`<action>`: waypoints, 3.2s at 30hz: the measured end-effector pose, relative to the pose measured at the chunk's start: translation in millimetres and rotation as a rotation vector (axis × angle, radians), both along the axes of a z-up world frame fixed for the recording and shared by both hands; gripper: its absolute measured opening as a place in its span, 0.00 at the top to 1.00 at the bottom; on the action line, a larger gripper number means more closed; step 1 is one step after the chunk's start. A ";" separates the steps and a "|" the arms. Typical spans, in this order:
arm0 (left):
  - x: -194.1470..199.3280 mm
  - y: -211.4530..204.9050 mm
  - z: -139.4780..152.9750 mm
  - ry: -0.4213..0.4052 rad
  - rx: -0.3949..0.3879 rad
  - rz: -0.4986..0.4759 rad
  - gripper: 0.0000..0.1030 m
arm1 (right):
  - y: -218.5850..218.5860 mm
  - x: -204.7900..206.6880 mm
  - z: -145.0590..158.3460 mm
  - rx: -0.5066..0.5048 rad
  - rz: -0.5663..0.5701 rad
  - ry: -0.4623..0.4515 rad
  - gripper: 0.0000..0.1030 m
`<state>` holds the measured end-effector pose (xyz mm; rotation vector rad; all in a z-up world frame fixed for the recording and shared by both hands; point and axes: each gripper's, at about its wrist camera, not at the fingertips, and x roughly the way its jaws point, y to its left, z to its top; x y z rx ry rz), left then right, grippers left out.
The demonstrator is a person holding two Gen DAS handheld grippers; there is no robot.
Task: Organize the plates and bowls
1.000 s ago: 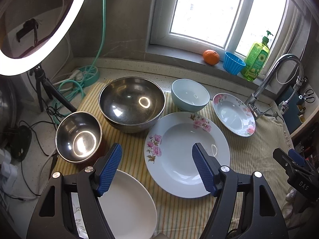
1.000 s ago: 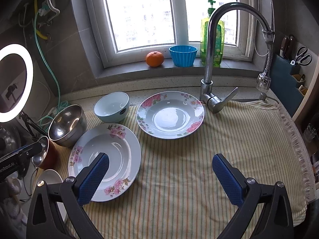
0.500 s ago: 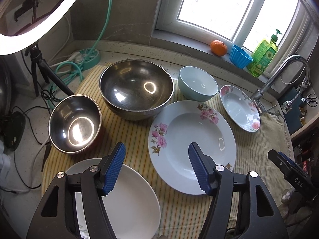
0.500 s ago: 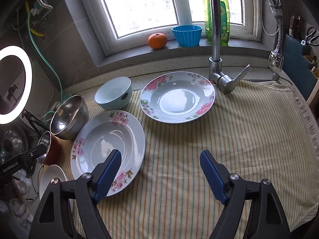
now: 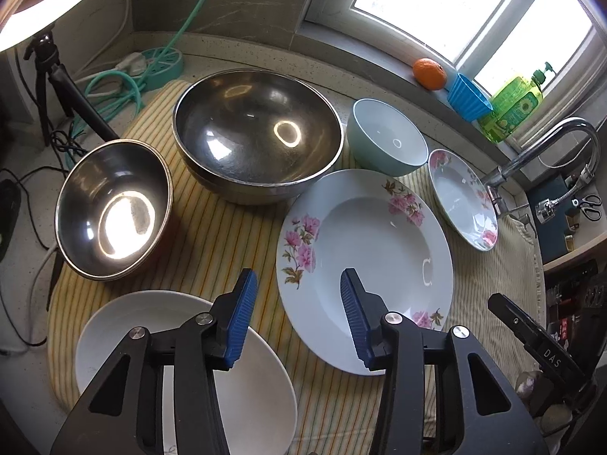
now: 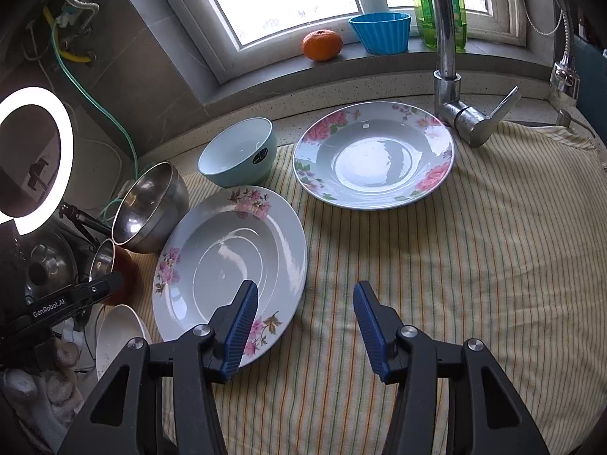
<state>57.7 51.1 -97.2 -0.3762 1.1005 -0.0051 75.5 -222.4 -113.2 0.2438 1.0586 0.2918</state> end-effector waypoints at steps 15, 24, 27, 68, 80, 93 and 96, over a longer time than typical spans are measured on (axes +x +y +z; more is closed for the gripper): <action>22.7 -2.9 -19.0 0.049 -0.015 -0.002 0.67 | 1.6 27.1 -33.2 0.063 0.038 0.130 0.80; 31.9 7.8 -31.4 0.083 -0.026 0.024 0.70 | 1.6 44.2 -42.3 0.085 0.036 0.161 0.80; 34.2 10.1 -35.3 0.093 -0.036 0.027 0.70 | 2.4 46.7 -44.5 0.091 0.041 0.171 0.80; 46.9 12.7 -46.2 0.133 -0.077 0.009 0.84 | 5.0 62.3 -55.4 0.182 0.043 0.247 0.85; 47.0 8.6 -45.1 0.126 -0.060 0.016 0.84 | 3.0 64.2 -53.9 0.184 0.049 0.264 0.86; 45.5 6.9 -43.1 0.122 -0.069 0.014 0.84 | 0.2 61.6 -51.3 0.180 0.034 0.267 0.86; 45.5 5.9 -43.0 0.124 -0.074 0.007 0.84 | -1.8 60.1 -49.0 0.180 0.030 0.263 0.86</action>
